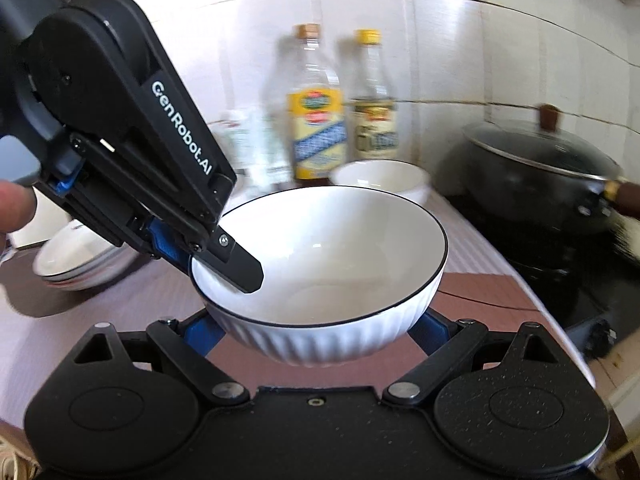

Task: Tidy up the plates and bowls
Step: 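Carry the bowl with the left gripper toward the plate stack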

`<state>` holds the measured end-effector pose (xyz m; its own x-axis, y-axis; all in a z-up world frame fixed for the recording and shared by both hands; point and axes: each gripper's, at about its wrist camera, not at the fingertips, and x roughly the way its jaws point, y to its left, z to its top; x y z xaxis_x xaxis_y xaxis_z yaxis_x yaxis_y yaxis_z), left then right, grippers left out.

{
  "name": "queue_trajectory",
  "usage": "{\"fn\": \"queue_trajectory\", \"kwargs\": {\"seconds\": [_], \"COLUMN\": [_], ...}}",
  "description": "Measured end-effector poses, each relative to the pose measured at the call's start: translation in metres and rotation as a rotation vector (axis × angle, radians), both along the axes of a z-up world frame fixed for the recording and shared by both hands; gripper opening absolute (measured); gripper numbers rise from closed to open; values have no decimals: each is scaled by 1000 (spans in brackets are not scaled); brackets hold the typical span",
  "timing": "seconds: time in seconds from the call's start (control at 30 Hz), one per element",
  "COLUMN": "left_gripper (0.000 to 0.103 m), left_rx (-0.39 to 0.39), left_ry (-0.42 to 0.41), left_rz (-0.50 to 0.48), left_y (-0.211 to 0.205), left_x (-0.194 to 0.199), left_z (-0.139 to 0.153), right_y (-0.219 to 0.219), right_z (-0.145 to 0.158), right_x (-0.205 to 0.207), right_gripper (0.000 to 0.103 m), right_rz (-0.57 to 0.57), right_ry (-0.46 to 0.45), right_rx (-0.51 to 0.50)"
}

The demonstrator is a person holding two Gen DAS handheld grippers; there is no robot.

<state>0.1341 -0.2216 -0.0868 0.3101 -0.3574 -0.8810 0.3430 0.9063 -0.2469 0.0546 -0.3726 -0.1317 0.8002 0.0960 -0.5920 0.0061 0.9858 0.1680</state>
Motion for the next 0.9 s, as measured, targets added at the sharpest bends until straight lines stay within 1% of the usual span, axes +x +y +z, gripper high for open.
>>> {"fn": "queue_trajectory", "kwargs": {"seconds": [0.1,0.2,0.47,0.57,0.63,0.73,0.9], "left_gripper": [12,13,13,12,12,13,13], "left_rx": [1,-9,41,54,63,88,83], "left_ry": [5,13,8,29,50,55,54], "left_rz": [37,106,250,291,324,333,341], "left_y": [29,64,130,150,159,161,171], "left_x": [2,1,-9,-12,-12,-11,-10], "left_z": [4,5,-4,-11,-17,-24,-32], "right_y": [21,41,105,126,137,148,153], "right_z": [2,4,2,-2,-6,-13,-23], "right_x": [4,12,28,29,30,32,40], "right_gripper": [98,98,98,98,98,98,98], "right_rz": [62,134,326,385,419,447,488], "right_ry": [-32,-52,-65,-69,-70,-63,-65], "right_rx": [-2,12,20,17,16,20,15]}}
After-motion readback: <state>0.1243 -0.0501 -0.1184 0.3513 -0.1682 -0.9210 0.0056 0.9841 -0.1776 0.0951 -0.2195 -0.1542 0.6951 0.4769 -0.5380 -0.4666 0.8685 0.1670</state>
